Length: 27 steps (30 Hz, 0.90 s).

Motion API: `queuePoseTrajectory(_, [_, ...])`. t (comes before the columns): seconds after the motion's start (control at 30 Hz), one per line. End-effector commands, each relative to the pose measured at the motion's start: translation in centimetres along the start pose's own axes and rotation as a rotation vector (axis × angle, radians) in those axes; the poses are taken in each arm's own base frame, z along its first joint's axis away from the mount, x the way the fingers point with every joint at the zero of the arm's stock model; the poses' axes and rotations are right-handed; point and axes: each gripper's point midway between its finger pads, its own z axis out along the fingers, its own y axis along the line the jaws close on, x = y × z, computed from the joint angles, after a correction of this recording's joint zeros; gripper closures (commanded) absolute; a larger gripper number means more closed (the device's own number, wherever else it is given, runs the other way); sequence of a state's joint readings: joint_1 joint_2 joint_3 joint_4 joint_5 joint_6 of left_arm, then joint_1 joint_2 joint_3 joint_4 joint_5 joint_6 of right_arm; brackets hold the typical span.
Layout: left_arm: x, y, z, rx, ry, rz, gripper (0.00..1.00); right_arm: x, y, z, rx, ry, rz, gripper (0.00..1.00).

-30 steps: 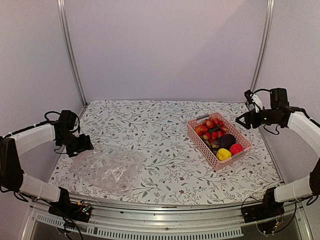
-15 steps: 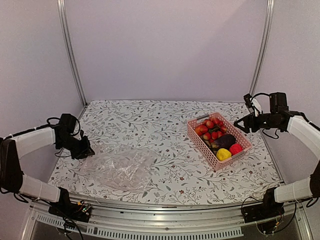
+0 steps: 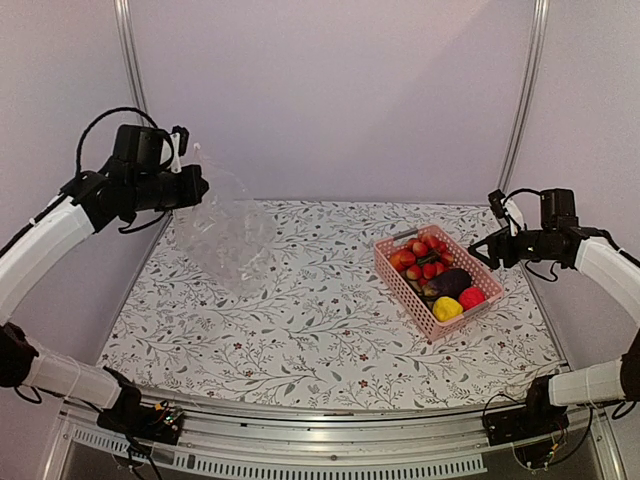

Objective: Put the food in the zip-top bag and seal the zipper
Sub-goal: Adjust the zipper food storage bag at the center of the board.

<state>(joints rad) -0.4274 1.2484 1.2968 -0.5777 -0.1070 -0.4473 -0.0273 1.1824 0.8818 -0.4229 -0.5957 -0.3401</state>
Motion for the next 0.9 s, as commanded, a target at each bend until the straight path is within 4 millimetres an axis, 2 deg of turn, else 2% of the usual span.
queuePoseTrajectory(0.0, [3.4, -5.5, 0.4, -0.089, 0.045, 0.427, 1.00, -0.1, -0.1, -0.2, 0.017, -0.014, -0.018, 0.24])
queuePoseTrajectory(0.07, [7.0, -8.7, 1.5, -0.054, 0.116, 0.552, 1.00, -0.1, -0.1, -0.2, 0.018, -0.013, -0.018, 0.24])
queuePoseTrajectory(0.17, [13.7, -12.0, 3.3, -0.058, 0.227, 0.780, 0.97, 0.1, -0.2, 0.0, 0.016, -0.007, -0.015, 0.24])
queuePoseTrajectory(0.2, [15.6, -12.4, 4.0, -0.083, 0.253, 0.848, 0.94, 0.2, -0.2, 0.1, 0.015, -0.005, -0.014, 0.24])
queuePoseTrajectory(0.27, [18.3, -13.0, 4.9, -0.143, 0.300, 0.954, 0.74, 0.3, -0.1, 0.2, 0.008, -0.002, -0.010, 0.24])
queuePoseTrajectory(0.3, [18.9, -13.5, 5.1, -0.172, 0.307, 0.980, 0.65, 0.4, -0.1, 0.3, 0.005, 0.000, -0.007, 0.24])
queuePoseTrajectory(0.37, [20.0, -15.7, 4.7, -0.162, 0.289, 1.029, 0.57, 0.4, -0.1, 0.3, 0.001, 0.001, -0.006, 0.24])
queuePoseTrajectory(0.5, [21.5, -21.3, 1.1, 0.014, 0.198, 1.106, 0.49, 0.5, -0.1, 0.3, 0.001, 0.004, -0.004, 0.24])
queuePoseTrajectory(0.57, [21.3, -22.3, -0.2, 0.053, 0.168, 1.091, 0.48, 0.5, 0.0, 0.2, 0.002, 0.002, -0.008, 0.25])
queuePoseTrajectory(0.6, [21.1, -22.4, -0.7, 0.062, 0.161, 1.076, 0.47, 0.5, 0.0, 0.2, 0.002, 0.002, -0.010, 0.25])
queuePoseTrajectory(0.7, [20.4, -21.2, -1.0, 0.013, 0.118, 1.010, 0.46, 0.5, 0.0, 0.2, 0.004, 0.001, -0.016, 0.25])
queuePoseTrajectory(0.77, [20.7, -20.1, -0.6, -0.025, 0.097, 0.982, 0.48, 0.4, 0.0, 0.2, 0.005, -0.001, -0.018, 0.25])
queuePoseTrajectory(0.87, [21.9, -17.4, 0.4, -0.116, 0.075, 1.013, 0.51, 0.4, 0.0, 0.1, 0.005, -0.001, -0.018, 0.25])
